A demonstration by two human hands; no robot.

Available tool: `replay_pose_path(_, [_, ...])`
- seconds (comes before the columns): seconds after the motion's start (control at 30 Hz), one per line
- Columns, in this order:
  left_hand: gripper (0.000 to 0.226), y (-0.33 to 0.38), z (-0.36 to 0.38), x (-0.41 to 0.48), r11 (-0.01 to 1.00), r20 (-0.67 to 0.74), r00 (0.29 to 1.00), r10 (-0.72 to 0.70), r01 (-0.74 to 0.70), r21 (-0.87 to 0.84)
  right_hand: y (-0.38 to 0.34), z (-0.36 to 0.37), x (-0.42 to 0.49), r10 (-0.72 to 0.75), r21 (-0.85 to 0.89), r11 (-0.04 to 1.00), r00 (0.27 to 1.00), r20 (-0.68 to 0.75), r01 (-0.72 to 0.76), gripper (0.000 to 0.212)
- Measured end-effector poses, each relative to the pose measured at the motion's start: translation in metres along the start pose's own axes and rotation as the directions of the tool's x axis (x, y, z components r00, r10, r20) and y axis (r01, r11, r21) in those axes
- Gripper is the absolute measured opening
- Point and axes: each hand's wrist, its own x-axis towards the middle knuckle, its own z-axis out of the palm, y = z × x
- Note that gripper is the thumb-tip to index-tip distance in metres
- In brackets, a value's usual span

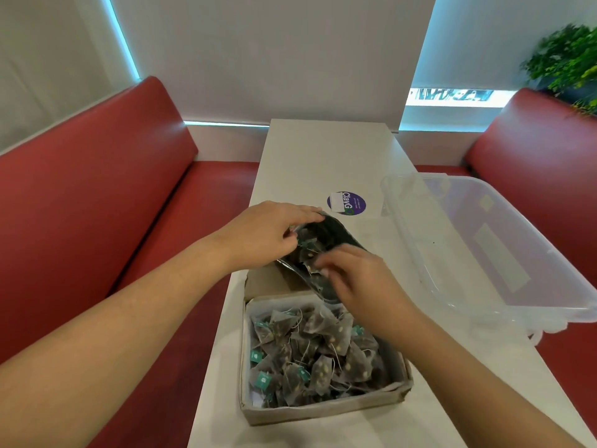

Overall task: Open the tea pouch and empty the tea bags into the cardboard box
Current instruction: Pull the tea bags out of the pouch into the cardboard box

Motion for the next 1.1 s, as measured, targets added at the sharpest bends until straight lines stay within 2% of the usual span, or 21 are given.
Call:
replay_pose_path(0.07, [0.061,0.002,0.0,0.002,1.0,0.008,1.0,0.005,-0.005,0.003,0.005,0.018,0.039,0.07,-0.177,0.984,0.981,0.18,-0.038,0.036])
replay_pose_path(0.13, [0.062,0.003,0.0,0.003,1.0,0.01,1.0,-0.006,0.006,-0.015,0.015,0.041,0.074,0.256,-0.376,0.922,0.876,0.409,-0.094,0.049])
replay_pose_path(0.17, [0.062,0.004,0.0,0.003,1.0,0.007,1.0,-0.012,0.012,-0.024,0.02,0.052,0.085,0.323,-0.422,0.9,0.816,0.479,-0.109,0.05])
replay_pose_path(0.23, [0.061,0.004,-0.001,0.003,0.999,0.001,1.0,-0.013,0.013,-0.031,0.032,0.071,0.095,0.38,-0.415,0.895,0.765,0.52,-0.163,0.042])
replay_pose_path(0.37, [0.06,0.001,-0.002,0.004,1.0,-0.001,1.0,-0.011,0.011,-0.029,0.031,0.075,0.098,0.443,-0.4,0.879,0.752,0.489,-0.258,0.023])
replay_pose_path(0.4, [0.061,0.0,-0.002,0.004,0.999,-0.004,1.0,-0.011,0.011,-0.035,0.027,0.069,0.096,0.432,-0.414,0.88,0.756,0.491,-0.233,0.019])
replay_pose_path(0.47, [0.061,-0.001,-0.002,0.005,0.999,-0.007,1.0,-0.005,0.004,-0.043,0.014,0.047,0.081,0.373,-0.461,0.879,0.774,0.512,-0.118,0.026])
replay_pose_path(0.5, [0.06,-0.002,-0.002,0.006,0.999,-0.008,1.0,-0.001,0.001,-0.044,0.008,0.037,0.068,0.315,-0.459,0.886,0.815,0.486,-0.069,0.03])
replay_pose_path(0.57, [0.06,-0.003,-0.003,0.007,0.999,-0.011,1.0,0.002,-0.002,-0.04,0.003,0.019,0.037,0.134,-0.378,0.926,0.932,0.337,0.004,0.031])
replay_pose_path(0.63, [0.06,-0.003,-0.003,0.008,1.0,-0.006,1.0,0.0,0.0,-0.03,0.001,0.003,0.012,0.057,-0.23,0.973,0.978,0.203,-0.009,0.026])
replay_pose_path(0.77, [0.06,-0.001,-0.001,0.007,1.0,0.011,1.0,0.002,-0.002,-0.02,0.007,-0.011,-0.011,0.037,-0.068,0.997,0.993,0.116,-0.03,0.019])
replay_pose_path(0.9, [0.059,0.0,0.001,0.004,1.0,0.009,1.0,-0.002,0.002,-0.014,0.011,-0.014,-0.03,0.097,0.06,0.993,0.994,0.057,-0.101,0.023])
replay_pose_path(1.0, [0.059,0.001,0.001,0.004,1.0,0.02,1.0,-0.004,0.004,0.002,0.011,-0.012,-0.039,0.144,0.092,0.984,0.983,0.111,-0.154,0.024])
replay_pose_path(1.1, [0.059,0.002,0.002,0.004,1.0,0.024,1.0,-0.009,0.009,0.005,0.011,-0.009,-0.046,0.105,0.061,0.991,0.983,0.15,-0.115,0.021])
